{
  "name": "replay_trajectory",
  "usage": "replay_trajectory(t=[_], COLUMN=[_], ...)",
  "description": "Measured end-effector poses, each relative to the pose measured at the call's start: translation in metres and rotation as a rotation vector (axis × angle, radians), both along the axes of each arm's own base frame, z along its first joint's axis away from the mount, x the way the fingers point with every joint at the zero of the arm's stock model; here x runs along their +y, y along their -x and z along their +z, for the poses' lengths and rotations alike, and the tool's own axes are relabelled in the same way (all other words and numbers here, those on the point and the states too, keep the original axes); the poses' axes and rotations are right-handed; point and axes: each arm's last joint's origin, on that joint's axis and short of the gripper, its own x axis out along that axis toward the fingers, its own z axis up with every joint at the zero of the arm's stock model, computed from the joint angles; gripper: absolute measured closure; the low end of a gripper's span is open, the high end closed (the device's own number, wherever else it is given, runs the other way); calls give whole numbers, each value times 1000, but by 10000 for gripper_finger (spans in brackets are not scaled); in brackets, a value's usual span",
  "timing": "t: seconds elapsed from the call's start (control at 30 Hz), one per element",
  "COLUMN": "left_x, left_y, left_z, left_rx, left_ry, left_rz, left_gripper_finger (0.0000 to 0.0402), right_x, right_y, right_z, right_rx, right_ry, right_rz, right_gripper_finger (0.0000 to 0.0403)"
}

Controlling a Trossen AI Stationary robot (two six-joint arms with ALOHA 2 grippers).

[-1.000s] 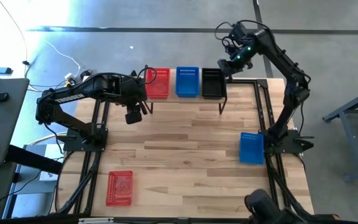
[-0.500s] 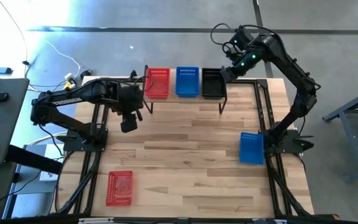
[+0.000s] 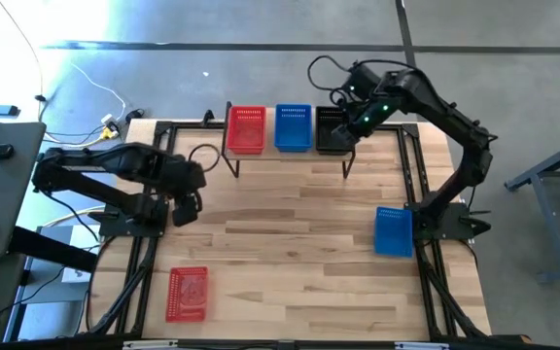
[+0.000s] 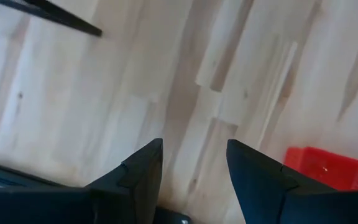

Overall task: Stack baskets on shelf by color
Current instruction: Stack the red basket on top of the red basket on the shelf

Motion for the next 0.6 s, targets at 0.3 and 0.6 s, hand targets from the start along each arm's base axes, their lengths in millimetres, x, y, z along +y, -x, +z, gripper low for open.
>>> replay_trajectory(t=[0.3, 0.6], left_x=[-25, -46], left_y=[29, 45], left_z=[-12, -30], left_rx=[-23, 3], left_ry=[95, 125], left_rz=[-17, -98], left_gripper_finger=[232, 232], right_x=[26, 66], right_y=[-19, -35], right_z=[3, 3], right_rx=[-56, -54], right_ry=[-38, -61], right_rz=[-28, -55], right_gripper_finger=[316, 316])
